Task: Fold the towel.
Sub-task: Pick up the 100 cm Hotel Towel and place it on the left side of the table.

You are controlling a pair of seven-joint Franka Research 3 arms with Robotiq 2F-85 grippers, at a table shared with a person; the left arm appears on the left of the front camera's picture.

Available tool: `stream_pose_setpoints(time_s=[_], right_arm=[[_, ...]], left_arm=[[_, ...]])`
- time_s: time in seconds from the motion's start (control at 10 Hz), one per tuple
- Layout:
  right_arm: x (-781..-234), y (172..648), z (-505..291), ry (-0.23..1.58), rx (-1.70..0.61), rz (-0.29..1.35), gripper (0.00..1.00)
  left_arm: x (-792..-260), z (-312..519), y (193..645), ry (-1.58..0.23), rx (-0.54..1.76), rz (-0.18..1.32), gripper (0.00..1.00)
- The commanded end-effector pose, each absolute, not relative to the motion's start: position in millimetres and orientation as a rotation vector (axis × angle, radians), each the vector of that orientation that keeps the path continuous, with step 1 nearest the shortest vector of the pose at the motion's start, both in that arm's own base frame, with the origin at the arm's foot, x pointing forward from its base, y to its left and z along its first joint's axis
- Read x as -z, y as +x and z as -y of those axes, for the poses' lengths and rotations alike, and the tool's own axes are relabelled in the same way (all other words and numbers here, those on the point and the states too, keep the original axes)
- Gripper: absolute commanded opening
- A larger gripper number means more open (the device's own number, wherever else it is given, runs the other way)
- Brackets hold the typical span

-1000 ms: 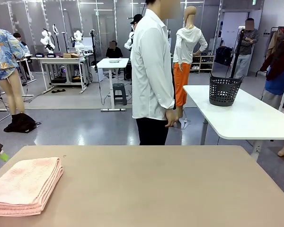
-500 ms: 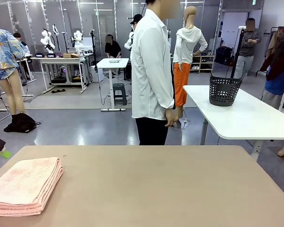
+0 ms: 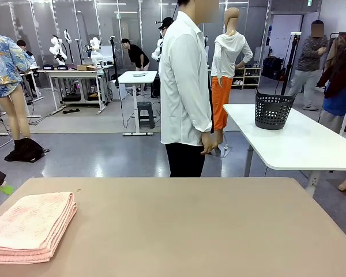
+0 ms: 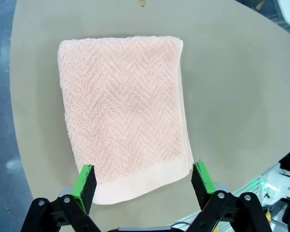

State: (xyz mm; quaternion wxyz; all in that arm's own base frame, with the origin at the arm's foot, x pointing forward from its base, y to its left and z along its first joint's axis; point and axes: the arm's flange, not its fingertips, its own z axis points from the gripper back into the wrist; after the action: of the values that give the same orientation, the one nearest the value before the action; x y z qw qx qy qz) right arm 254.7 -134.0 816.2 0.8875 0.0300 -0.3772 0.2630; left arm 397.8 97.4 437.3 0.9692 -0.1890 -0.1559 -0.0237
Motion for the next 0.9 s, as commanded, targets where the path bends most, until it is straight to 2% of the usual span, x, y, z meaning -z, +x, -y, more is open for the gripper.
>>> stream_pose_setpoints(time_s=[0.0,0.8], right_arm=[[-815.6,253.8,132.9,0.061,-0.538,0.780,1.00],[-815.6,253.8,132.9,0.061,-0.538,0.780,1.00]], left_arm=[[-439.9,-99.0,403.7,-0.374,0.070,0.319,1.00],[-439.9,-99.0,403.7,-0.374,0.070,0.319,1.00]])
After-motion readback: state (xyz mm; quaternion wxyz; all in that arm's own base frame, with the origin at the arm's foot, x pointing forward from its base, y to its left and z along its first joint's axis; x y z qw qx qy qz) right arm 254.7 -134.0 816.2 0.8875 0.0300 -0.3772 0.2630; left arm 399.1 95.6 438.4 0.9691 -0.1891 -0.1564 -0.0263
